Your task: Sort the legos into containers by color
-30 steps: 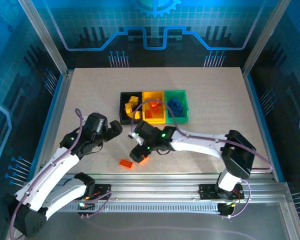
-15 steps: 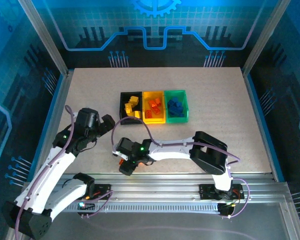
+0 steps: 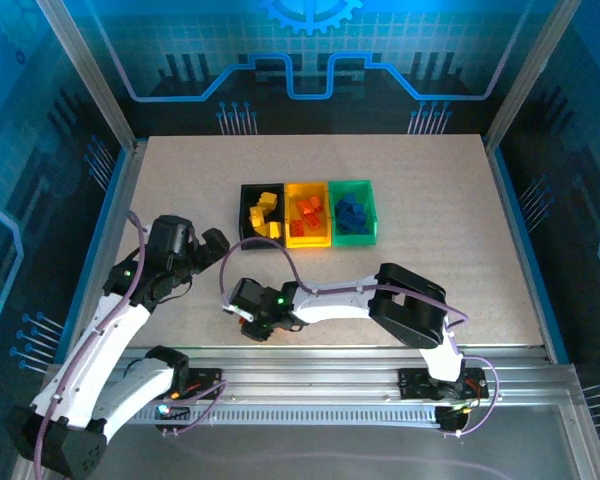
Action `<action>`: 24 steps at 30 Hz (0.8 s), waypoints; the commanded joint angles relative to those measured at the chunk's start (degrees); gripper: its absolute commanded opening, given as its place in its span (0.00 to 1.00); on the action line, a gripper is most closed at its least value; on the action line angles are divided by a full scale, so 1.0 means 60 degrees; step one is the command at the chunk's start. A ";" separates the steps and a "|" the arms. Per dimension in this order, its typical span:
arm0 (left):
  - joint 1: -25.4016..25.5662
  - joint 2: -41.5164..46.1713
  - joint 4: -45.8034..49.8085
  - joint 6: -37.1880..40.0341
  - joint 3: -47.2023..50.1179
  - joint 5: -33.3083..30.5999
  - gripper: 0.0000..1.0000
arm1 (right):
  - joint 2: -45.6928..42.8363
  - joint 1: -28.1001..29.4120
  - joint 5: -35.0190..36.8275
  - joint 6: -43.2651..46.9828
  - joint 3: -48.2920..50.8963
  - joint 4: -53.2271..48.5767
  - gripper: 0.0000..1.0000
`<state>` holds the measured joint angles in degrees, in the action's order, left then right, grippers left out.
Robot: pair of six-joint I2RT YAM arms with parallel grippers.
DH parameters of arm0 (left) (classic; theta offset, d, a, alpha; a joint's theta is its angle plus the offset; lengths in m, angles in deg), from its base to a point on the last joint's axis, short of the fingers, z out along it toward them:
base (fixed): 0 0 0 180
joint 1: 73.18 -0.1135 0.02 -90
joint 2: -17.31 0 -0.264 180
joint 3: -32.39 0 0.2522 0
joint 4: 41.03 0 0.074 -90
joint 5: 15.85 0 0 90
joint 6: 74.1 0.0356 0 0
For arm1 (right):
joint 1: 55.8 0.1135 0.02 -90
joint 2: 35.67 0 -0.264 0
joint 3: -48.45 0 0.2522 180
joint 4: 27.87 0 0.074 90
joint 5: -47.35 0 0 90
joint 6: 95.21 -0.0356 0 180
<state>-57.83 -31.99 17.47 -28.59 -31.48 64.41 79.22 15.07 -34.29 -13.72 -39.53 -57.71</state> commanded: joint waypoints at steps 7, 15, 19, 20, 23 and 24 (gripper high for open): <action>-0.0157 0.0043 -0.0083 0.0135 0.0068 0.0449 0.99 | -0.1157 -0.0301 -0.0110 -0.0513 0.1019 0.1907 0.32; -0.0186 0.0015 -0.0285 0.0098 0.0255 0.0574 0.99 | -0.3511 -0.1568 0.0522 -0.1595 0.2593 0.2675 0.30; -0.0199 -0.0009 -0.0592 0.0032 0.0521 0.0848 0.99 | -0.4178 -0.2935 0.0881 -0.2302 0.2473 0.1908 0.31; -0.0201 -0.0016 -0.0677 0.0038 0.0595 0.0913 0.99 | -0.4207 -0.3336 0.0879 -0.2474 0.2344 0.1726 0.31; -0.0203 -0.0070 -0.0876 0.0144 0.0766 0.1120 0.99 | -0.3547 -0.4292 0.0968 -0.2971 0.1076 0.0279 0.31; -0.0201 -0.0100 -0.0927 0.0196 0.0824 0.1226 0.99 | -0.3076 -0.4619 0.0987 -0.3214 0.0408 -0.0363 0.31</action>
<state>-58.46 -32.23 13.88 -28.61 -27.83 68.76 56.60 -9.37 -30.36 -27.77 -30.04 -50.89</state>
